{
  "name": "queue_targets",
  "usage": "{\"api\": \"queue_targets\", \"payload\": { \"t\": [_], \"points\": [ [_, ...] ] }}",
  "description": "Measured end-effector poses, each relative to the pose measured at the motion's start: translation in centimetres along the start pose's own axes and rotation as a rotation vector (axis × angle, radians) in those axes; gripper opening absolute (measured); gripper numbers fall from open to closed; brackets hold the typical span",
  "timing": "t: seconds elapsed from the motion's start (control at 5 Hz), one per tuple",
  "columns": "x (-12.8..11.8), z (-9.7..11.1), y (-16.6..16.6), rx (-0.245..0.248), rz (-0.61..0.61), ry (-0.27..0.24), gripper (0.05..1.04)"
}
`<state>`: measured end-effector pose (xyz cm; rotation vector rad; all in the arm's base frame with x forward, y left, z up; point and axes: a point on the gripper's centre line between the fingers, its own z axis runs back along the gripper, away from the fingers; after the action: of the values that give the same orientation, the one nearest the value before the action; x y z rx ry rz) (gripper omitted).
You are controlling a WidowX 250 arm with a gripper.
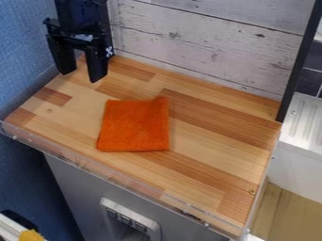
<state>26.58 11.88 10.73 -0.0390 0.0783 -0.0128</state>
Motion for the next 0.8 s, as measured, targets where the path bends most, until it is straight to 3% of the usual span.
{"api": "queue_targets", "payload": {
  "t": [0.2, 0.8],
  "points": [
    [0.0, -0.7, -0.7, 0.002, -0.037, 0.004, 0.998],
    [1.2, -0.7, -3.9, 0.051, -0.252, -0.07, 0.998]
  ]
}}
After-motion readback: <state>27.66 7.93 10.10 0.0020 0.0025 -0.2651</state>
